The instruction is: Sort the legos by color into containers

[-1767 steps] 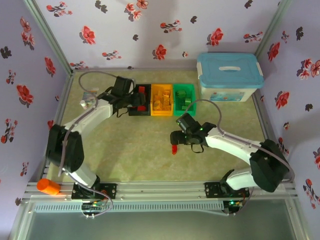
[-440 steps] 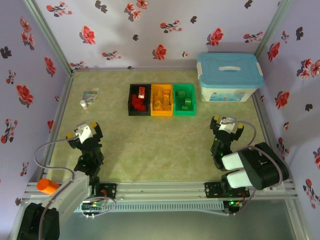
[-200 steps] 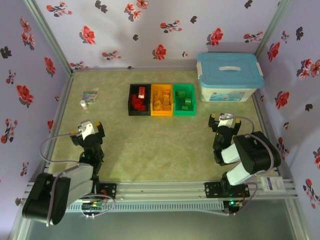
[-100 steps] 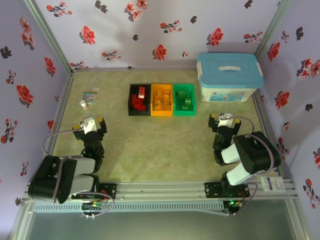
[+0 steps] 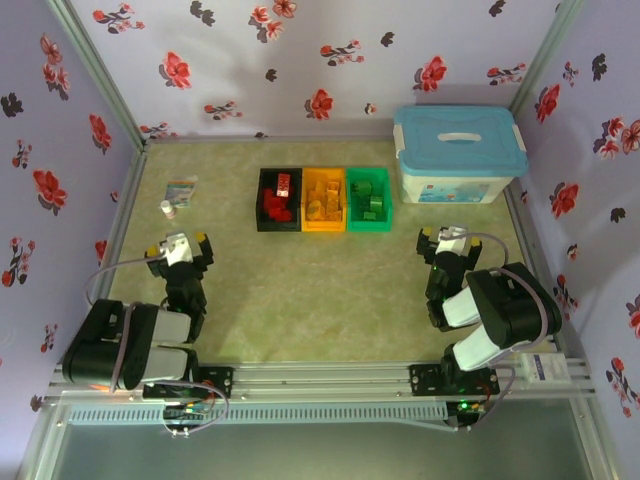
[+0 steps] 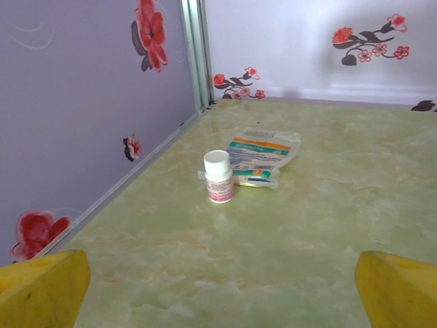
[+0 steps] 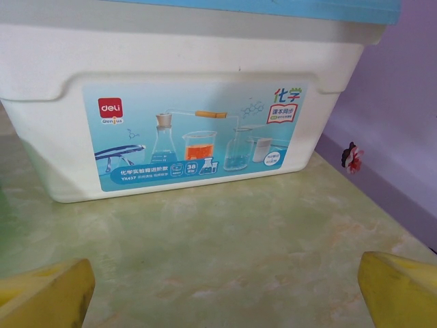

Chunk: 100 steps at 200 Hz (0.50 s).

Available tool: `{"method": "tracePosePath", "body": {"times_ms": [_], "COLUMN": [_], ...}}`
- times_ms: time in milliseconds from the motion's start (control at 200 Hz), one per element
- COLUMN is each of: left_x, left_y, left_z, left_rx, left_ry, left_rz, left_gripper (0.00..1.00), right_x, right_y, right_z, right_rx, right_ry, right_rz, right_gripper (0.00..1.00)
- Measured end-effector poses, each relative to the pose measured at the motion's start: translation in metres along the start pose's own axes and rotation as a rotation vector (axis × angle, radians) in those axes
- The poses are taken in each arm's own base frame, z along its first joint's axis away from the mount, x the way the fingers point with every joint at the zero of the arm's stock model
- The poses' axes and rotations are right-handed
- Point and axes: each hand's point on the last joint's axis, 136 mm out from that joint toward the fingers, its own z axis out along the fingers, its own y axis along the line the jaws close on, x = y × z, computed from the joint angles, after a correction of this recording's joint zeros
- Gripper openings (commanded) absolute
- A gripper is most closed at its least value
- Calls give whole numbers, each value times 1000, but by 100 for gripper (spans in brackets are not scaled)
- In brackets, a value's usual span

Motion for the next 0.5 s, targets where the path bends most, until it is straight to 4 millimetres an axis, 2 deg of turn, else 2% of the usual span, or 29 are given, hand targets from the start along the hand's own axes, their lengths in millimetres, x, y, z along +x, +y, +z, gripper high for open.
{"method": "tracePosePath", "body": {"times_ms": [95, 215, 305, 500], "left_x": [7, 16, 21, 23], "left_y": [-4, -26, -37, -44], "left_z": [9, 26, 29, 29], "left_rx": [7, 77, 127, 165], "left_ry": [23, 59, 71, 73], "left_rz": [19, 83, 111, 129], "left_gripper": [100, 100, 100, 100], "right_x": [0, 0, 0, 0], "right_y": [0, 0, 0, 0], "right_z": [0, 0, 0, 0], "right_rx": [0, 0, 0, 0], "right_ry": [0, 0, 0, 0], "right_rz": [0, 0, 0, 0], "right_gripper": [100, 100, 100, 99]}}
